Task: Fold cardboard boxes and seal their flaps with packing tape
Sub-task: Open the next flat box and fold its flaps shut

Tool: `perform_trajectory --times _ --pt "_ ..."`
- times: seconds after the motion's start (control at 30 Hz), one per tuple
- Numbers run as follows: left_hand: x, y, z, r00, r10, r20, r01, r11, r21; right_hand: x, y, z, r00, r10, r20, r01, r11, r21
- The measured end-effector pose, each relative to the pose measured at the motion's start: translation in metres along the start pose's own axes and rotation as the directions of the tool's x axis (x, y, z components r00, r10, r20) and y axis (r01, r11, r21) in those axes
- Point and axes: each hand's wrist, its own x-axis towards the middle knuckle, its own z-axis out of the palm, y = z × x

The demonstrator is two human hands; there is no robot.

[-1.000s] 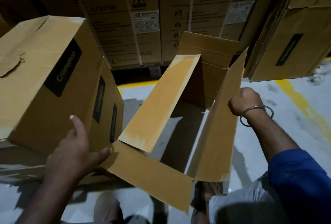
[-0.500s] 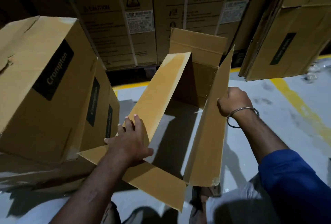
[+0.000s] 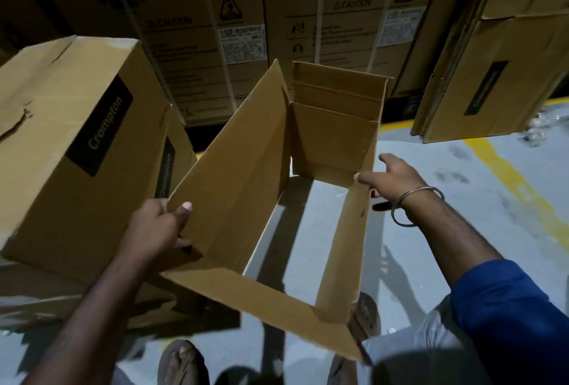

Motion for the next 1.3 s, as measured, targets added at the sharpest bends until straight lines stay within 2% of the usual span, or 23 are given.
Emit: perform_trajectory --times 0.07,0.13,0.23,0.3,0.37,0.47,0.63,0.7,0.8,0.87,1.0,1.17,1.3 --pt "0.0 -0.001 0.001 0.999 -0.038 0.0 0.038 0.994 -0.098 -0.009 0.001 0.004 0.994 0.051 0.1 -0.047 0.998 -0.037" --pt "-0.003 0.0 0.004 0.997 -0.072 0.014 0.074 0.979 -0.189 -0.014 0.007 0.005 0.99 0.058 0.13 -0.039 0.989 -0.142" --pt "-0.009 0.0 0.007 0.993 -0.097 0.068 0.113 0.946 -0.304 -0.015 0.017 -0.001 0.998 -0.065 -0.004 0.06 0.946 -0.32" --pt "-0.014 -0.003 0.004 0.991 -0.094 0.096 0.117 0.953 -0.281 -0.013 0.02 -0.009 0.968 -0.198 -0.155 0.131 0.923 -0.362" --pt "-0.017 -0.01 -0.004 0.988 -0.095 0.121 0.121 0.966 -0.227 -0.01 0.02 -0.015 0.919 -0.296 -0.261 0.212 0.928 -0.306" --pt "-0.022 -0.025 -0.015 0.979 -0.095 0.183 0.126 0.978 -0.168 -0.007 0.01 -0.014 0.891 -0.381 -0.248 0.321 0.914 -0.249" --pt "-0.026 -0.038 -0.027 0.974 -0.088 0.211 0.099 0.994 -0.045 0.009 -0.004 0.001 0.876 -0.437 -0.202 0.394 0.892 -0.221" --pt "-0.031 -0.038 -0.031 0.973 -0.08 0.216 0.079 0.997 0.015 0.012 -0.008 0.006 0.882 -0.439 -0.169 0.399 0.889 -0.225" --pt "-0.036 -0.037 -0.036 0.963 -0.051 0.265 -0.023 0.963 0.268 0.014 -0.008 0.009 0.914 -0.391 -0.111 0.361 0.907 -0.218" --pt "-0.037 -0.036 -0.037 0.968 -0.018 0.249 -0.077 0.927 0.366 0.014 -0.008 0.01 0.936 -0.342 -0.082 0.321 0.926 -0.2" --pt "-0.029 -0.033 -0.035 0.977 0.037 0.211 -0.119 0.913 0.39 0.005 -0.008 0.012 0.954 -0.297 -0.025 0.289 0.942 -0.171" --pt "-0.013 -0.011 -0.021 0.987 0.072 0.141 -0.112 0.946 0.304 -0.01 0.007 0.004 0.988 -0.051 0.144 0.084 0.969 -0.232" --pt "-0.004 0.001 -0.01 0.99 0.102 0.095 -0.131 0.913 0.386 -0.019 0.016 -0.002 0.989 -0.096 0.112 0.124 0.952 -0.28"
